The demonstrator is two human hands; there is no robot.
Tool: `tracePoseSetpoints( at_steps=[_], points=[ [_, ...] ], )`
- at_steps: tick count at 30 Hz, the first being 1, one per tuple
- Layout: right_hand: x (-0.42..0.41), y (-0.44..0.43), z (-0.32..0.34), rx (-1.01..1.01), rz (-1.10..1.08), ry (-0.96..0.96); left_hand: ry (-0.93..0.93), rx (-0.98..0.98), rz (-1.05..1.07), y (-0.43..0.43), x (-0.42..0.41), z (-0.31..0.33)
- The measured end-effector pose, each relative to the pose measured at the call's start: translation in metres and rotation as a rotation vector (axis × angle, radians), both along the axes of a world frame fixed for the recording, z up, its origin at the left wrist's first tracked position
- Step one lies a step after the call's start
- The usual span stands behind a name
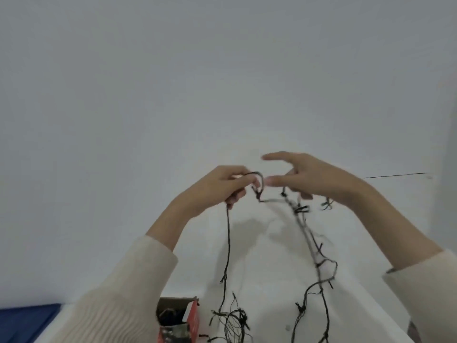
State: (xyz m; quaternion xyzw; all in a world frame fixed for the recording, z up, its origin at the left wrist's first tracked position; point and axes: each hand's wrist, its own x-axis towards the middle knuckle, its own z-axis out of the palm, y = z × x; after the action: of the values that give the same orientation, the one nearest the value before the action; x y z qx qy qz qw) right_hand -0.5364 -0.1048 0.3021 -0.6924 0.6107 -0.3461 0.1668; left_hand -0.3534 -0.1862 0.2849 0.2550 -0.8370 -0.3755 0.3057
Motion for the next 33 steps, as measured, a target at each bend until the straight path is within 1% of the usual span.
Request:
tracePoseSetpoints(
  at_steps=[1, 3, 4, 6, 8, 9, 10, 11, 12, 13, 14, 15, 16, 20, 22, 25, 28, 29, 31, 33],
  points=[
    [0.007, -0.002, -0.003, 0.021, 0.063, -0.004, -0.005, -0.042, 0.002, 0.004, -0.007, 0.009],
    [0.009, -0.004, -0.003, -0.009, 0.068, -0.03, 0.027, -0.089, 0.04, 0.007, -0.011, 0.017],
    [0.005, -0.004, 0.0, -0.038, 0.054, -0.105, 0.05, -0.076, 0.053, 0.005, -0.009, 0.016],
    [-0.009, -0.003, 0.006, -0.092, 0.034, -0.332, 0.04, -0.003, 0.028, 0.0, 0.002, 0.004],
    [-0.027, -0.002, 0.014, -0.187, -0.061, -0.6, -0.077, 0.052, -0.012, -0.006, 0.016, -0.02],
    [-0.036, -0.003, 0.017, -0.262, -0.14, -0.701, -0.138, 0.079, -0.015, -0.009, 0.023, -0.034],
    [-0.044, -0.004, 0.019, -0.333, -0.23, -0.716, -0.17, 0.113, -0.004, -0.012, 0.031, -0.047],
    [-0.052, -0.004, 0.019, -0.368, -0.323, -0.628, -0.172, 0.148, 0.017, -0.015, 0.037, -0.055],
    [-0.057, -0.002, 0.019, -0.345, -0.404, -0.458, -0.149, 0.172, 0.049, -0.018, 0.041, -0.06],
    [-0.058, 0.0, 0.018, -0.284, -0.457, -0.248, -0.105, 0.178, 0.085, -0.02, 0.042, -0.06],
    [-0.054, 0.003, 0.016, -0.211, -0.47, -0.058, -0.054, 0.168, 0.117, -0.02, 0.041, -0.055],
    [-0.048, 0.005, 0.013, -0.153, -0.437, 0.071, -0.02, 0.139, 0.138, -0.018, 0.035, -0.046],
    [-0.038, 0.006, 0.011, -0.11, -0.37, 0.122, -0.011, 0.092, 0.146, -0.015, 0.027, -0.035],
    [0.004, 0.0, 0.001, 0.028, -0.042, 0.028, -0.044, -0.07, 0.091, 0.006, -0.009, 0.005],
    [0.01, -0.007, -0.004, 0.025, 0.016, -0.015, -0.025, -0.089, 0.08, 0.009, -0.015, 0.014],
    [0.003, -0.01, -0.004, -0.018, 0.034, -0.219, 0.036, 0.003, 0.023, 0.009, -0.01, 0.01],
    [-0.003, -0.011, -0.003, -0.038, 0.037, -0.302, 0.064, 0.144, -0.073, 0.005, -0.003, -0.01],
    [-0.006, -0.012, -0.003, -0.067, 0.01, -0.343, 0.084, 0.186, -0.087, 0.002, 0.0, -0.016],
    [-0.013, -0.016, -0.003, -0.152, -0.093, -0.486, 0.116, 0.249, -0.062, -0.006, 0.011, -0.03],
    [-0.024, -0.017, -0.002, -0.247, -0.225, -0.62, 0.099, 0.3, -0.039, -0.016, 0.027, -0.044]
  ],
)
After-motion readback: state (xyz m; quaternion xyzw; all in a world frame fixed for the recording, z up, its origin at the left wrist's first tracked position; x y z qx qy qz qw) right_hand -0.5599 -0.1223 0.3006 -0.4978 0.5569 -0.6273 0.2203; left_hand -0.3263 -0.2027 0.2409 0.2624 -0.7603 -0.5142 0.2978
